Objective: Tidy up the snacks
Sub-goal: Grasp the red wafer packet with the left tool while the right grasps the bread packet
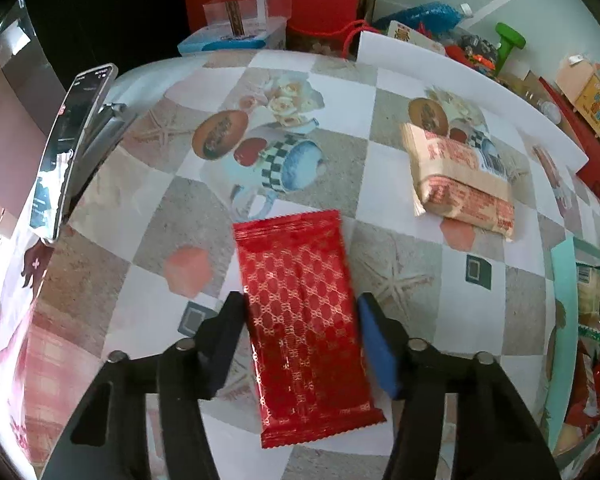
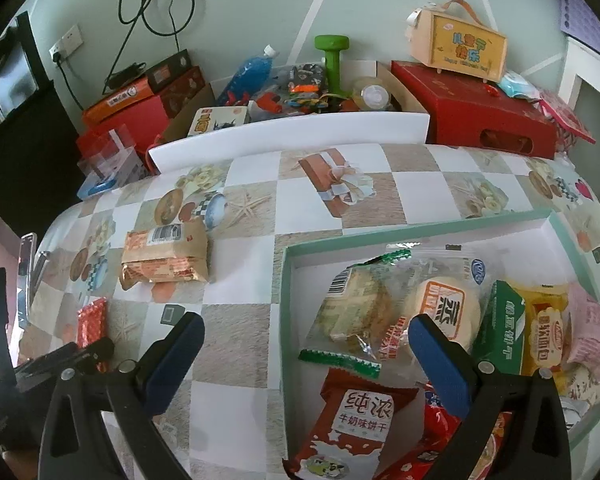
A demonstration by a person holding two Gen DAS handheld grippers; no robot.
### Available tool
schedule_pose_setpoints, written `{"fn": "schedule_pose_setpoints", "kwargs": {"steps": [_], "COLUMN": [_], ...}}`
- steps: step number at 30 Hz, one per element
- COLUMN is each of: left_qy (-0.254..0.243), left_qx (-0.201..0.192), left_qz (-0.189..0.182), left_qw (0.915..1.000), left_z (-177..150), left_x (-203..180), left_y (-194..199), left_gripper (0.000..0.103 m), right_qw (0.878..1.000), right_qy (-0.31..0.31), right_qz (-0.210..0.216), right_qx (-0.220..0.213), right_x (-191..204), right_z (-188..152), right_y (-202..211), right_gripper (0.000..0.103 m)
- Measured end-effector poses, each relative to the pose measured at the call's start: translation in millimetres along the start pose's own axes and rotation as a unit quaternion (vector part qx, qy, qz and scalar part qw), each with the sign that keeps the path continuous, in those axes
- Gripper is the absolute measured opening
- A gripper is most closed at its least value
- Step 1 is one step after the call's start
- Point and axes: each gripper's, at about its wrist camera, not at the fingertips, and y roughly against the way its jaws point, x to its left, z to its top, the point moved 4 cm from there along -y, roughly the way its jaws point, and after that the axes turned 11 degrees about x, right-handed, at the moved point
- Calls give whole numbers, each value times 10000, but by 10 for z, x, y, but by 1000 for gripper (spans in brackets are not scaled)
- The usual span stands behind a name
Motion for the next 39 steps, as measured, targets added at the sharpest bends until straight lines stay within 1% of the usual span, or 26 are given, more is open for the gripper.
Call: {"fn": "schedule_pose_setpoints", "kwargs": {"steps": [5, 8, 13, 16, 17, 20, 24, 30, 33, 39], "left_qy": [13, 58, 133, 183, 201, 273, 339, 365, 366, 363], "left_qx": [-186, -282, -380, -437, -452, -499, -564, -613, -633, -647], "left_qz": [-8, -132, -334, -457, -487, -550, -611, -660, -658, -693], "left_qw": [9998, 9995, 9986, 9978, 9976, 9969, 9960, 9953, 9951, 9948], "left_z": [190, 197, 233, 232, 255, 338, 374, 407, 417, 432], "left_x": [53, 44, 126, 107, 43, 56, 120, 182, 193, 203], "left_y": [-19, 25, 57, 84, 57, 15, 14, 1, -8, -16], "left_gripper": [53, 49, 48, 48, 48, 48, 48, 48, 48, 48], "right_qw": [9999, 9995, 9980, 9962, 9956, 9942, 9935, 9928, 9926, 9927], "right_qy": [104, 235, 543, 662, 682, 733, 775, 627, 606, 619], "right_qz": [66, 127, 280, 543, 628, 783, 792, 778, 722, 454], "right_qx": [-92, -143, -147, -132, -114, -22, 246, 668, 767, 929], "right_x": [120, 254, 545, 722, 785, 937, 1121, 1239, 1280, 1337], "right_z": [23, 56, 151, 236, 276, 400, 532, 598, 617, 660], "right_y": [37, 61, 53, 37, 19, -74, -306, -666, -777, -973], "right_gripper": [103, 103, 103, 103, 103, 103, 103, 103, 103, 103]}}
